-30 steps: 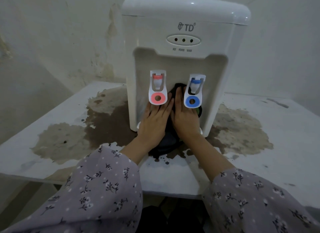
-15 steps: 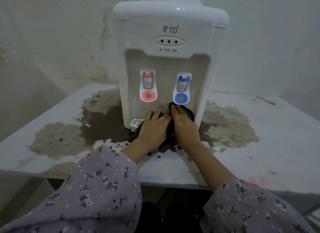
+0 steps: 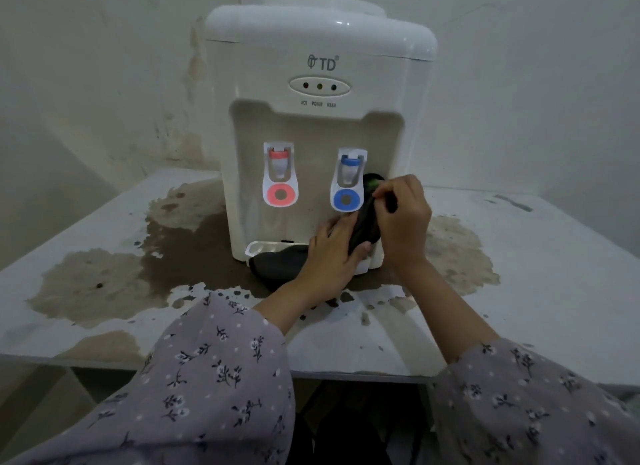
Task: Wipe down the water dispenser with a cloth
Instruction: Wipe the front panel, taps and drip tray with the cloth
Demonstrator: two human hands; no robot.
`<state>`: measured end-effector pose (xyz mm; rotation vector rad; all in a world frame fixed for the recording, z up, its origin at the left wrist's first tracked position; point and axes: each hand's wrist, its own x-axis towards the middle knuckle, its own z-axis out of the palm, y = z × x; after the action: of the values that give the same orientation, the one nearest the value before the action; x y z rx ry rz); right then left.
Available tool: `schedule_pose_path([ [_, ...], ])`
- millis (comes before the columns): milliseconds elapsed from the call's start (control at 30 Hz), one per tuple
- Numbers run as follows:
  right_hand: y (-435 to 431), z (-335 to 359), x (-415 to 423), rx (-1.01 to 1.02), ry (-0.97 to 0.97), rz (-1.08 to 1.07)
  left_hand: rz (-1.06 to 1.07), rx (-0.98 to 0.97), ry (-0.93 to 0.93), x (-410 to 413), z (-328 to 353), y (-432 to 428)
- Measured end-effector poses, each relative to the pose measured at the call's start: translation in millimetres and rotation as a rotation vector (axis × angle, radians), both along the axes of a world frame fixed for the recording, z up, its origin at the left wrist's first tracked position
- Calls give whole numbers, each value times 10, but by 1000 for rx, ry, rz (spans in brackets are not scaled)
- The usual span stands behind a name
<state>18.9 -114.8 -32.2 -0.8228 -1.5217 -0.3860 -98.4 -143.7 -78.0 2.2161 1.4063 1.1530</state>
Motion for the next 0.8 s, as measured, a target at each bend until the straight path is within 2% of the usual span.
schedule_pose_path([
  [100,81,136,80,68,-74,-7,59,50,58,57,-47,46],
  [267,198,598,101,187,-79,-23,183,57,153,75,-176,96],
  [467,320,666,66,288,-440,-130,212,75,175,155,-160,101],
  [567,302,465,6,194,-467,-231,205,34,265,185,-168,80],
  [667,175,354,-97,-5,-358,-207,190,20,276,169,-162,93],
  [800,37,89,-109,-172,-398,-185,189,18,292,112,-173,91],
])
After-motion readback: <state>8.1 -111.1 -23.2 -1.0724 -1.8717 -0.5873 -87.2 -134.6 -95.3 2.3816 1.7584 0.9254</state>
